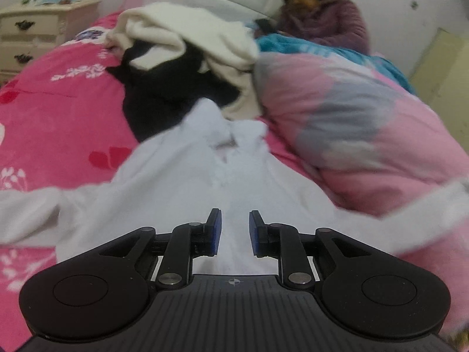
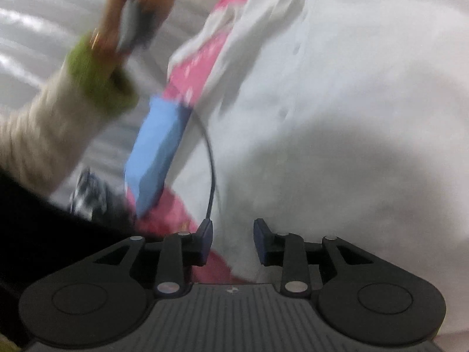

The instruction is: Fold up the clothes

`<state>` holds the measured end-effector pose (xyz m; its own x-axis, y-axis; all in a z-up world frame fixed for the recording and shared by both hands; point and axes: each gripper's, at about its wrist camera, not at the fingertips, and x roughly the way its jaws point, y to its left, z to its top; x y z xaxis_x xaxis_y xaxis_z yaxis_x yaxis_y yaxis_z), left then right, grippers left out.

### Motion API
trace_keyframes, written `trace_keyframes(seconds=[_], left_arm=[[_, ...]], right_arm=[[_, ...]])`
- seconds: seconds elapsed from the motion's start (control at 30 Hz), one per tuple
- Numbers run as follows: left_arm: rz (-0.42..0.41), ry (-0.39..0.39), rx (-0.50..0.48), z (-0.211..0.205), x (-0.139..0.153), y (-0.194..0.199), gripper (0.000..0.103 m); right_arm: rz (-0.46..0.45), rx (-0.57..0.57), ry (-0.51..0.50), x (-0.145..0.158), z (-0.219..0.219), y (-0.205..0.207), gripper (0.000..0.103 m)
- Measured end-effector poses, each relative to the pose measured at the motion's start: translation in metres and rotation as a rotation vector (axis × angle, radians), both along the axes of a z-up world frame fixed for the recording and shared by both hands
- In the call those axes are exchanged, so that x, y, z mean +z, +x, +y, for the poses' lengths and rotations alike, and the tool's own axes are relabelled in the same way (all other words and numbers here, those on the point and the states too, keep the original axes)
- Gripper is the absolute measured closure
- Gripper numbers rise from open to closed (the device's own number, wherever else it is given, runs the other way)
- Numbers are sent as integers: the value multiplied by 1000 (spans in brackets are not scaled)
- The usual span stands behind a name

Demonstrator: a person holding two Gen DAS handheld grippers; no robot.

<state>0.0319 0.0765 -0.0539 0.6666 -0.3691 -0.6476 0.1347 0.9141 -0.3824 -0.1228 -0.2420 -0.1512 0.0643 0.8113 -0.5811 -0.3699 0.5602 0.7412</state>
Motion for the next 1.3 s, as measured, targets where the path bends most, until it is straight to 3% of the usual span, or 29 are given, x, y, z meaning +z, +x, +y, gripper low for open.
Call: trace_keyframes(seconds=[0.13, 0.3, 0.4, 0.5, 0.63, 0.9, 0.93, 0.97, 1.0, 1.3], left_arm=[[48, 67, -174, -28, -2, -47, 79], [109, 207, -446, -87, -42, -119, 79], [108, 284, -605, -118, -66, -157, 79], [89, 356, -686, -134, -85, -177, 79], [143, 418, -680, -133, -104, -179, 79], [159, 384, -654, -124, -111, -179, 79], [152, 388, -657, -125, -112, -184, 79], [146, 392, -661, -125, -112, -185, 79], [141, 395, -665, -125, -112, -186, 79], [160, 369, -684, -115, -108, -183, 79]], right_arm=[[-177, -266, -99, 41, -62, -13, 69], [-365, -504, -469, 80, -120, -40, 69], [-346, -541, -560, 78, -133, -49, 69], [-288, -548, -579, 63, -136, -49, 69], [-261, -541, -518, 45, -128, -45, 69], [-147, -532, -492, 18, -121, -31, 72], [-137, -533, -485, 17, -122, -31, 78], [-125, -536, -468, 17, -124, -33, 95], [-112, -541, -445, 17, -126, -34, 101], [-82, -591, -407, 38, -130, -63, 101]])
